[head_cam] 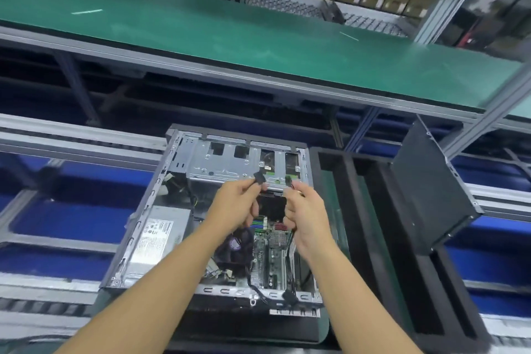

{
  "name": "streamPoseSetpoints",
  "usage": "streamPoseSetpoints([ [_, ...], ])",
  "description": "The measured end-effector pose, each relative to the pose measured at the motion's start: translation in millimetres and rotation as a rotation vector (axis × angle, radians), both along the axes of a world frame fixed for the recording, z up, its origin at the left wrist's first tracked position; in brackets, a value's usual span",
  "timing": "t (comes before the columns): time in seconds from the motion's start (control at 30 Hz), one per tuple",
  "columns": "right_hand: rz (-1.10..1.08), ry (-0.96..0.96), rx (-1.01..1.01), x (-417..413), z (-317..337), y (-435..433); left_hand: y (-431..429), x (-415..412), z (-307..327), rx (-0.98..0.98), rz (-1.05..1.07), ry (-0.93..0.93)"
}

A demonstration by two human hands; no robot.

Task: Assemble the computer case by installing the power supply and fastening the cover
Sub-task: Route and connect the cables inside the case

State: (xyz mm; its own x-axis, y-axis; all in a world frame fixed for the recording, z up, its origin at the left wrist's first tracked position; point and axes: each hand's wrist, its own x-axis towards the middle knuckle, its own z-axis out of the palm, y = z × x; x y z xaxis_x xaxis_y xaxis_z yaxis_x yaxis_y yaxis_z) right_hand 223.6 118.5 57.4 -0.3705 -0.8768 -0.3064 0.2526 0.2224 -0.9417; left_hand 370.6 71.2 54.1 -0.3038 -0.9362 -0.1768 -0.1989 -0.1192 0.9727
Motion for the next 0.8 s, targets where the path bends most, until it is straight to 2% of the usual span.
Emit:
streamPoseSetpoints([
  [0.1, 0.009, 0.116, 0.051, 11.1, -13.5, 4.3, 7.5, -6.2, -8.9, 0.308, -0.089, 0.208],
  [0.17, -0.021, 0.117, 0.113, 15.0, -21.7, 7.8, 13.9, -15.6, -14.5, 0.371, -0.182, 0.16],
  [0.23, -0.029, 0.115, 0.18, 16.3, -29.6, 12.5, 18.2, -24.9, -20.7, 0.303, -0.188, 0.007],
  [0.33, -0.083, 0.117, 0.22, 18.2, -39.0, 18.5, 20.6, -31.7, -33.6, -0.026, -0.143, -0.35],
  [0.37, -0.111, 0.123, 0.221, 18.9, -41.9, 17.8, 22.7, -32.8, -35.2, -0.102, -0.108, -0.392],
  [0.53, -0.129, 0.041, 0.214, 25.9, -42.8, 7.4, 25.1, -38.7, -34.5, -0.281, 0.021, -0.369],
  [0.67, -0.194, -0.091, 0.296, 22.1, -44.3, -1.5, 20.1, -39.6, -34.4, -0.316, -0.058, -0.4],
  [0.73, -0.23, -0.145, 0.262, 20.7, -44.2, -5.7, 17.9, -37.7, -34.6, -0.238, -0.137, -0.344],
  [0.8, -0.234, -0.175, 0.208, 20.6, -43.0, -7.8, 12.4, -35.3, -33.9, 0.005, -0.114, -0.151],
])
